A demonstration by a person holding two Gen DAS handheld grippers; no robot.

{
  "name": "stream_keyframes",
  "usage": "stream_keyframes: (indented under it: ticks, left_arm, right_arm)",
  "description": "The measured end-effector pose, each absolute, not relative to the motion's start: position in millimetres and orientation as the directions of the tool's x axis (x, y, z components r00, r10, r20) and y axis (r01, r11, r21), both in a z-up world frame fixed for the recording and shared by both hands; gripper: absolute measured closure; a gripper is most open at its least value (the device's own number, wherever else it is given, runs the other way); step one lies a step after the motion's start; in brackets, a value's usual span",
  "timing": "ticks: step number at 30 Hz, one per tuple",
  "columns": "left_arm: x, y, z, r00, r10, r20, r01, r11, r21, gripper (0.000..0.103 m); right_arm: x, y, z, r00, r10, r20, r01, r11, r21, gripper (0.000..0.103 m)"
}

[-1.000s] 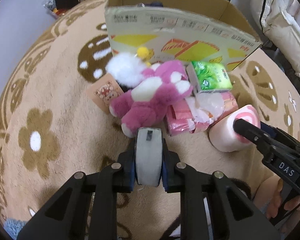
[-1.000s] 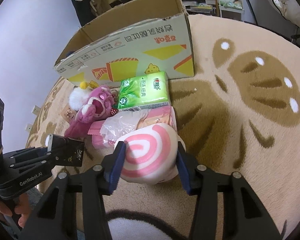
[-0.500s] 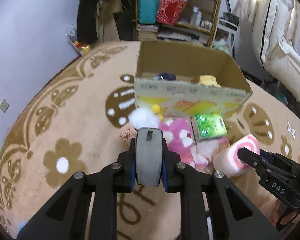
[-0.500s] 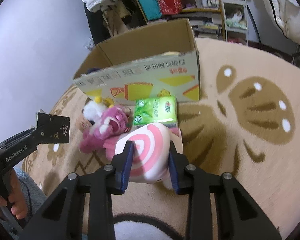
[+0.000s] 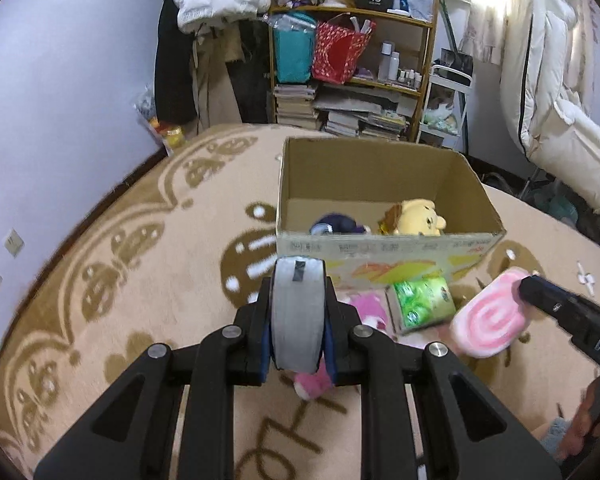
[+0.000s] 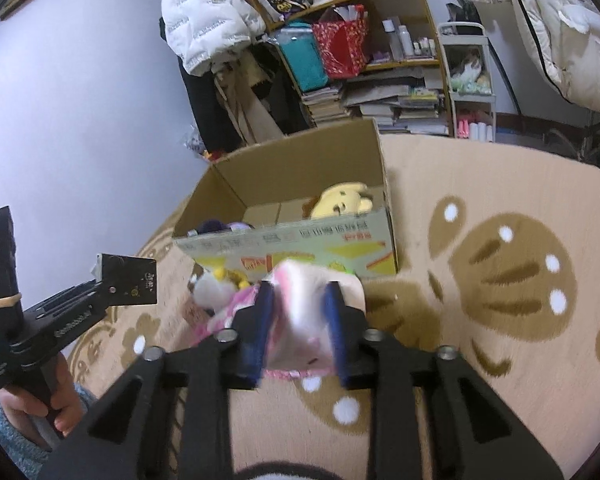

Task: Organize soft objects
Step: 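Lift both items over the box and release them inside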

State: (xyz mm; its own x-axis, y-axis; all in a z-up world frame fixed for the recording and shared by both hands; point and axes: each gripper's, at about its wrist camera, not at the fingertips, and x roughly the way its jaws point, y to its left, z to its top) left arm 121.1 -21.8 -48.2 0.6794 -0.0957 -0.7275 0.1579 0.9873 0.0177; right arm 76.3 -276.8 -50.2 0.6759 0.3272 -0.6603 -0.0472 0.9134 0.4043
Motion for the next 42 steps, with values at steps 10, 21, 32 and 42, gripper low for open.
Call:
stream_keyframes:
  ticks: [10,21,32,42]
  left_arm:
    - [147,-19,-40,0.699,-0.106,-0.707,0.144,0.990,-0.006,0.084]
    - [145,-14,-37,0.709,-0.106,-0.697,0.134,0.991,-0.015,0.084]
    - [137,-13,-35,0.709,-0.103,-0.697,0.132,0.991,-0.012,0.084]
    - [140,-10,-40,0.699,-0.093,-0.709,0.124,0.992,-0.007,0.084]
  right_arm:
    - [92,-274,-67,0.610,0.348,-0.712,-0.039,0.910,0.412,0.097]
    - [84,-270,-81,0.557,0.363,-0.747,-0.018,0.905,0.426,0.026]
    - [73,-271,-110,0.440,0.346,-0.828,0.037,0.915,0.402,0.026]
    - [80,-256,-137,0.355,0.340,-0.871,0.012,0.930,0.368,0.060]
